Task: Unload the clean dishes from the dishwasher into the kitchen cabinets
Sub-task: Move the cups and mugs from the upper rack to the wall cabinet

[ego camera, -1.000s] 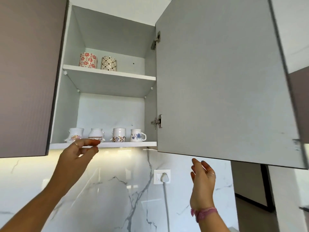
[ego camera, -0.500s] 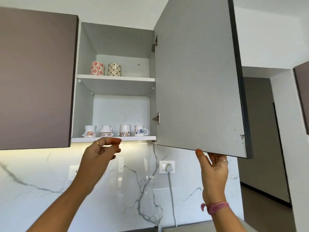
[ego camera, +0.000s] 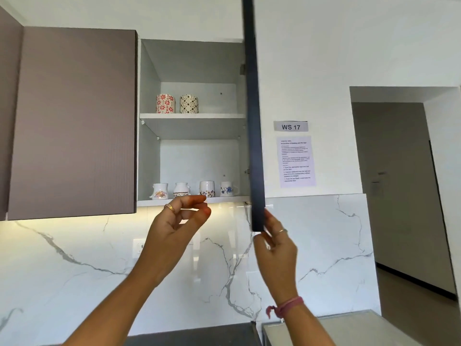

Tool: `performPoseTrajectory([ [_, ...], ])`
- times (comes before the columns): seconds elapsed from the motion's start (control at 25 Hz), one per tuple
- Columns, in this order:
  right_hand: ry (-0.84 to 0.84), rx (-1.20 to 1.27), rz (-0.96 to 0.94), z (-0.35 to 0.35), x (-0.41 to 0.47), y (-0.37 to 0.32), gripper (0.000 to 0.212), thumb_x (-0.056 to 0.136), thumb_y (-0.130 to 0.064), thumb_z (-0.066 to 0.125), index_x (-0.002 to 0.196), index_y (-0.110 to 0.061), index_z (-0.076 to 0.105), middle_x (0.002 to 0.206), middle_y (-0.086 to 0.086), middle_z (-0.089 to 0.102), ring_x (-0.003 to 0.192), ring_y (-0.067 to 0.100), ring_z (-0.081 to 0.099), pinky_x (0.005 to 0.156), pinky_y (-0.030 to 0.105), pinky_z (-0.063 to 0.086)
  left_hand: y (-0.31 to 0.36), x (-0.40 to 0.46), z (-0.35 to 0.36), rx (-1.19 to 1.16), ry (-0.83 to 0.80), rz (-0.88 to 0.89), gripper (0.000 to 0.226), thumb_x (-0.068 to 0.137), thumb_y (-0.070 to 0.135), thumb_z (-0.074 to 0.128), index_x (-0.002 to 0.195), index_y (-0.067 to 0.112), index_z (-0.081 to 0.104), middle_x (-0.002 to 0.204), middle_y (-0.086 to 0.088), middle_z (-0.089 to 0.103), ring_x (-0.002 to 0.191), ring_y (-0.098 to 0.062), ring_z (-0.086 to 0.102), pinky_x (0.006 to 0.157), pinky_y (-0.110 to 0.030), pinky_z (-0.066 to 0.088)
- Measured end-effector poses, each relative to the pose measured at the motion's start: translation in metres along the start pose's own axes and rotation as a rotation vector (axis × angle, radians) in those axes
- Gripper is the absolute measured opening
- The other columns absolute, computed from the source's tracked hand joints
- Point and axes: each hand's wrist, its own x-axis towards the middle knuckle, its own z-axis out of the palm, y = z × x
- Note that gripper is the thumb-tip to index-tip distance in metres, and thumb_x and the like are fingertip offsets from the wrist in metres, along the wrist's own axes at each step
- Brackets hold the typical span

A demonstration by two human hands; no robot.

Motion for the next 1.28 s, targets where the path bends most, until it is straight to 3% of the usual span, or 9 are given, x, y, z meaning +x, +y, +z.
performPoseTrajectory([
  [0.12, -0.211, -0.081, -0.003, 0.03, -0.004, 0.0, 0.047, 0.093, -0.001, 0.049, 0.132, -0.028, 0.05, 0.134, -0.011, 0.052, 0.122, 0.007, 0.051, 0.09, -0.004, 0.034, 0.003, -0.005, -0.002, -0.023, 0.075, 0.052, 0.046, 0.067, 0.049, 0.07, 0.108, 0.03, 0.063, 0.101, 0.009, 0.07, 0.097, -0.01, 0.066, 0.081, -0.026, 0.055],
  [0.24, -0.414, -0.2, -0.029, 0.055, -0.002, 0.008, 0.046, 0.098, -0.009, 0.044, 0.138, -0.029, 0.042, 0.143, -0.012, 0.044, 0.134, 0.008, 0.041, 0.102, 0.005, 0.026, -0.009, -0.004, -0.012, 0.035, 0.262, 0.048, 0.053, 0.074, 0.031, 0.079, 0.121, 0.025, 0.055, 0.109, 0.008, 0.064, 0.095, -0.006, 0.063, 0.065, -0.006, 0.05],
  [0.32, -0.508, -0.26, -0.043, 0.072, 0.002, 0.017, 0.047, 0.099, -0.009, 0.041, 0.143, -0.023, 0.038, 0.148, -0.007, 0.04, 0.138, 0.01, 0.036, 0.107, 0.012, 0.023, -0.024, -0.001, -0.029, 0.155, 0.404, 0.068, 0.05, 0.08, 0.02, 0.074, 0.127, 0.021, 0.056, 0.115, 0.005, 0.061, 0.1, -0.009, 0.061, 0.068, -0.003, 0.047],
  [0.44, -0.588, -0.282, -0.027, 0.097, 0.008, 0.029, 0.051, 0.098, -0.005, 0.037, 0.147, -0.018, 0.033, 0.152, -0.005, 0.035, 0.139, 0.012, 0.035, 0.103, 0.006, 0.021, -0.049, 0.013, -0.062, 0.338, 0.498, 0.09, 0.044, 0.085, 0.014, 0.07, 0.127, 0.014, 0.06, 0.112, 0.002, 0.054, 0.099, -0.012, 0.06, 0.069, 0.003, 0.041],
  [0.72, -0.519, -0.388, -0.105, 0.138, 0.044, 0.065, 0.056, 0.094, 0.001, 0.038, 0.149, -0.012, 0.028, 0.156, 0.001, 0.026, 0.143, 0.015, 0.026, 0.105, 0.006, 0.013, -0.105, 0.054, -0.115, 0.497, 0.542, 0.141, 0.041, 0.084, 0.013, 0.071, 0.124, 0.009, 0.062, 0.099, -0.001, 0.054, 0.086, -0.009, 0.057, 0.074, 0.001, 0.041],
  [0.88, -0.401, -0.487, -0.165, 0.167, 0.068, 0.091, 0.055, 0.101, -0.018, 0.04, 0.151, -0.012, 0.017, 0.16, 0.001, 0.007, 0.148, 0.016, 0.009, 0.115, 0.022, 0.011, -0.134, 0.081, -0.147, 0.609, 0.489, 0.179, 0.046, 0.082, 0.017, 0.073, 0.126, 0.01, 0.061, 0.103, 0.001, 0.051, 0.092, -0.011, 0.054, 0.084, -0.02, 0.046],
  [1.0, -0.382, -0.56, -0.137, 0.189, 0.08, 0.114, 0.055, 0.102, -0.025, 0.038, 0.151, -0.012, 0.018, 0.161, 0.001, 0.006, 0.148, 0.018, 0.008, 0.12, 0.037, 0.014, -0.158, 0.103, -0.166, 0.669, 0.419, 0.214, 0.05, 0.084, 0.018, 0.071, 0.131, 0.011, 0.057, 0.11, 0.004, 0.046, 0.102, -0.009, 0.048, 0.088, -0.015, 0.039],
  [1.12, -0.381, -0.638, -0.116, 0.206, 0.083, 0.138, 0.053, 0.103, -0.026, 0.035, 0.151, -0.012, 0.019, 0.161, 0.001, 0.005, 0.148, 0.018, 0.008, 0.121, 0.043, 0.012, -0.183, 0.125, -0.179, 0.679, 0.385, 0.213, 0.05, 0.086, 0.02, 0.07, 0.133, 0.011, 0.055, 0.112, 0.006, 0.044, 0.107, -0.007, 0.043, 0.091, -0.015, 0.036],
  [1.28, -0.413, -0.762, -0.113, 0.222, 0.088, 0.156, 0.057, 0.103, -0.025, 0.034, 0.153, -0.014, 0.011, 0.161, 0.002, -0.004, 0.149, 0.02, -0.001, 0.12, 0.045, 0.006, -0.217, 0.152, -0.19, 0.713, 0.376, 0.185, 0.042, 0.088, 0.024, 0.066, 0.128, 0.01, 0.06, 0.102, 0.007, 0.048, 0.092, -0.005, 0.047, 0.081, -0.016, 0.043],
])
